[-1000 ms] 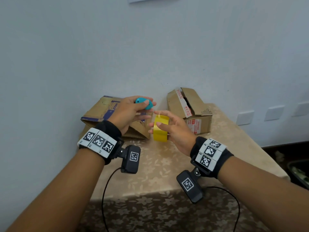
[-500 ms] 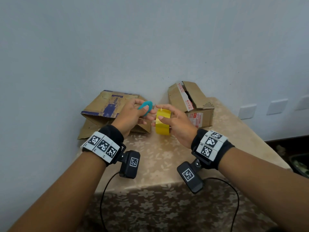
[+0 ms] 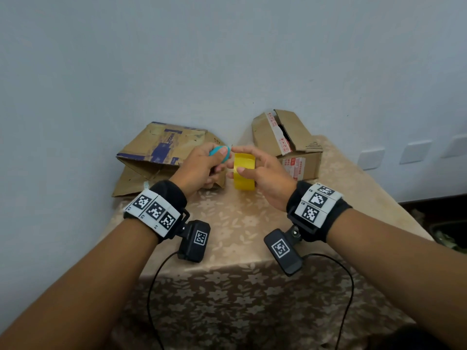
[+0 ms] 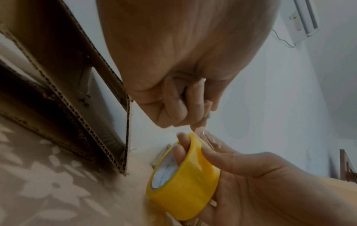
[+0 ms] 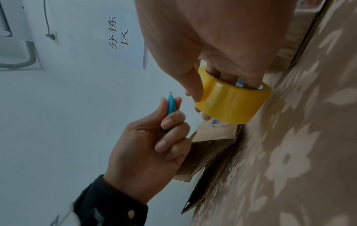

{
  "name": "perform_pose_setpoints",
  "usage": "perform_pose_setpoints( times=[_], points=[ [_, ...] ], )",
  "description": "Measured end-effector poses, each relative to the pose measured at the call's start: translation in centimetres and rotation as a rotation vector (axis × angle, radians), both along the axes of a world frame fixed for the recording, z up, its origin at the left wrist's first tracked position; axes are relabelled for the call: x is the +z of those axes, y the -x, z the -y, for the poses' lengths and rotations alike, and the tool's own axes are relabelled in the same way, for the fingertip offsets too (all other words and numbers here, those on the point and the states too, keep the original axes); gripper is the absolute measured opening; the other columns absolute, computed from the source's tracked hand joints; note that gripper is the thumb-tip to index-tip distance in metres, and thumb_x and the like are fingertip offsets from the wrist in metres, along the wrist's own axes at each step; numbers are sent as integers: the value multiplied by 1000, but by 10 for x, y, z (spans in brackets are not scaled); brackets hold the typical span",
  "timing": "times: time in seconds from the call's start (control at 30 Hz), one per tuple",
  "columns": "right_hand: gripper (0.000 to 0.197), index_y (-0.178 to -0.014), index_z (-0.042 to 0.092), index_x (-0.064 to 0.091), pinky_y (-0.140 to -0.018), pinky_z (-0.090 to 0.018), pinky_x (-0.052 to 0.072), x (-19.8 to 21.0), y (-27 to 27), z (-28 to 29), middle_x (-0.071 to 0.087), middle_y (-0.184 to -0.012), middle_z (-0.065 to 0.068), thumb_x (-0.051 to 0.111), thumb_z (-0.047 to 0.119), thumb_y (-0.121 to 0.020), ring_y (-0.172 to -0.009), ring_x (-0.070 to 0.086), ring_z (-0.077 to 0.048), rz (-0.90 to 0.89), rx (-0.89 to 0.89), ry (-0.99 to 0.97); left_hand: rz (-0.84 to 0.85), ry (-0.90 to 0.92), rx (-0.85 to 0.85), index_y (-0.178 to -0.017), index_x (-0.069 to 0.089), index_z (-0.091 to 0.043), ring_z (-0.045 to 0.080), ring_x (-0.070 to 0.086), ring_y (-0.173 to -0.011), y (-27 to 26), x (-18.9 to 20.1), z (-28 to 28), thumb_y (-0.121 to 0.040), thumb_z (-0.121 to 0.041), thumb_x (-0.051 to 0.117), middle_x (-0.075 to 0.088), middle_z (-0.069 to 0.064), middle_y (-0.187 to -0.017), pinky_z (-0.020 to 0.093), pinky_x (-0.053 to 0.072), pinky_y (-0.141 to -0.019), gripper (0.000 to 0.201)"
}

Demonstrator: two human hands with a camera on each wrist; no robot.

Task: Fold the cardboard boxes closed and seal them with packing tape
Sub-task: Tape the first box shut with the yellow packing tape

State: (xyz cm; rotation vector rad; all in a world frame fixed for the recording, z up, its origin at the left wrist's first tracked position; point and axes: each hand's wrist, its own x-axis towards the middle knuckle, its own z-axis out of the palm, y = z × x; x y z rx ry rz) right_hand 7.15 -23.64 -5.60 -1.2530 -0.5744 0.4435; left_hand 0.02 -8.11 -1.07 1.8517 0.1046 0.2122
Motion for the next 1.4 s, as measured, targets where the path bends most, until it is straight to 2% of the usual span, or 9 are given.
perform_pose_setpoints(
  times=[0.17, 0.33, 0.57, 0.73, 0.9, 1.0, 1.17, 1.27, 1.4],
  points=[
    [43, -120, 18, 66, -86, -35, 58, -3, -1, 0, 66, -127, -26, 56, -15, -95, -103, 70, -38, 83, 23, 30, -96, 1, -79, -94, 50, -8, 5, 25, -38, 3, 0, 2, -109, -26, 42, 35, 5, -62, 16, 21, -36, 25],
    [44, -123, 20, 67, -102, -52, 52, -5, 0, -2, 66, -130, -21, 61, -12, -93, -113, 68, -39, 125, 25, 71, -197, -1, -50, -97, 51, -8, 2, 27, -41, 4, 1, 3, -109, -28, 44, 51, -5, -56, 14, 23, -37, 24],
    [42, -121, 21, 65, -93, -38, 56, -4, 3, 0, 66, -130, -18, 61, -11, -94, -102, 70, -21, 175, 56, 81, -276, 34, 16, -97, 57, -11, 8, 25, -52, 0, -6, -5, -107, -34, 47, 51, 10, -80, 17, 20, -40, 26],
    [43, -127, 19, 66, -101, -50, 55, -8, 2, -2, 67, -129, -16, 64, -7, -94, -106, 73, -33, 194, 41, 117, -302, 53, 26, -90, 56, -10, 6, 22, -44, 1, -5, -4, -108, -34, 43, 44, -3, -55, 16, 18, -37, 32],
    [44, -129, 15, 64, -83, -30, 59, -7, 2, 0, 73, -116, -13, 60, -11, -94, -94, 76, -25, 198, 52, 123, -315, 81, 63, -88, 53, -10, 3, 23, -36, 6, -1, 0, -110, -33, 39, 40, -8, -47, 15, 18, -36, 34],
    [44, -130, 15, 62, -82, -30, 58, -7, 3, 0, 73, -109, -10, 59, -11, -95, -92, 76, -26, 187, 56, 123, -322, 82, 130, -90, 54, -10, 3, 24, -34, 5, -4, -4, -109, -34, 40, 34, -4, -54, 15, 21, -34, 33],
    [44, -122, 21, 65, -74, -27, 57, -4, 3, 0, 68, -109, -12, 56, -13, -95, -85, 75, -19, 142, 49, 129, -357, -213, 192, -116, 64, -11, 12, 46, -37, 1, -4, -13, -103, -21, 52, 72, 8, -74, 18, 31, -36, 21],
    [45, -114, 20, 70, -86, -46, 58, -3, 2, -3, 65, -113, -14, 55, -15, -90, -85, 75, -28, 90, 58, 124, -412, -367, 124, -127, 65, -24, 14, 57, -44, 4, 0, -13, -100, -22, 58, 73, 8, -102, 20, 43, -38, 27],
    [40, -104, 17, 73, -80, -39, 59, 0, 3, -2, 63, -117, -15, 56, -15, -85, -78, 75, -29, 54, 60, 141, -170, -647, 264, -112, 72, -26, 15, 66, -88, 5, 7, -11, -98, -23, 56, 74, -1, -100, 29, 51, -73, 22]
  ],
)
